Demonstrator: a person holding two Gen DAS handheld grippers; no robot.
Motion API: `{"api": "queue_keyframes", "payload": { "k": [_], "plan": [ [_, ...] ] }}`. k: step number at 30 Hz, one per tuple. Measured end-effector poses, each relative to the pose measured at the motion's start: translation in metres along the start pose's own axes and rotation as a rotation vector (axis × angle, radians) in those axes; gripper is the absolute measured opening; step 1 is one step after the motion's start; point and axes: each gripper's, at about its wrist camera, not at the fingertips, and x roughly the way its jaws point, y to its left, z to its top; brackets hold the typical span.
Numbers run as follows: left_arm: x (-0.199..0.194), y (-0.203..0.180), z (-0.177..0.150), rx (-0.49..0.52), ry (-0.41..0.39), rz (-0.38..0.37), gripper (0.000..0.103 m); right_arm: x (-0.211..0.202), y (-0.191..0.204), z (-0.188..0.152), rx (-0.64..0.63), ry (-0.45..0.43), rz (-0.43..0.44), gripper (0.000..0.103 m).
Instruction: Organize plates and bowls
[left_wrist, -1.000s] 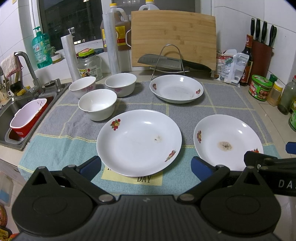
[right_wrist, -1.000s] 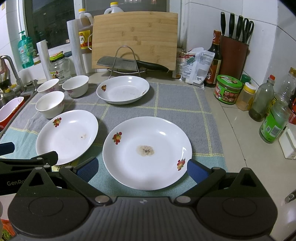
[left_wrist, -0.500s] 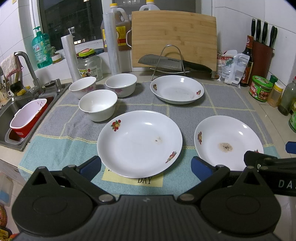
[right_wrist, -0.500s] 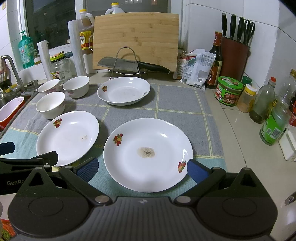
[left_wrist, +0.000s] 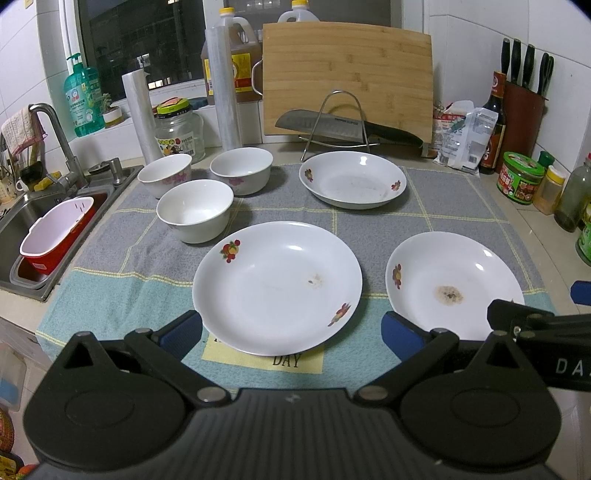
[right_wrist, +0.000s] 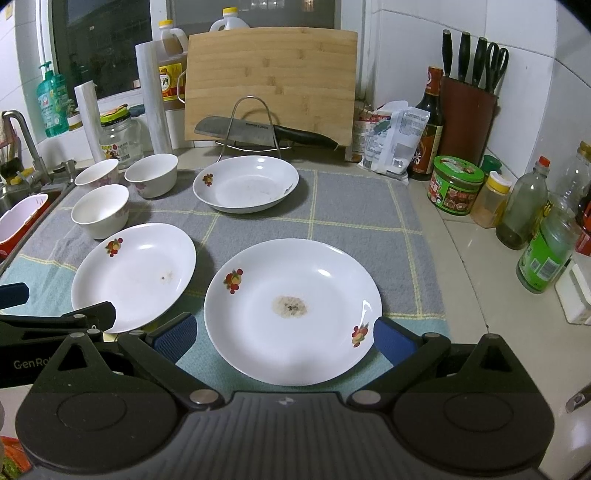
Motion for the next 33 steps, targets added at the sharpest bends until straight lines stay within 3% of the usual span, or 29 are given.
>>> {"api": "queue_keyframes", "payload": {
  "k": [18,33],
  "plan": [
    [-0.002,-0.008,-0.001,0.024,-0.024,-0.022,0.102,-0.002,-0.006,-0.003,-0.015,-0.022,0.019,0.103],
    [0.004,-0.034,-0.022,0.103,-0.051,-0.145,0.102,0.000,-0.042,-0.007,0.047,-0.032,0.012,0.103]
  ]
}}
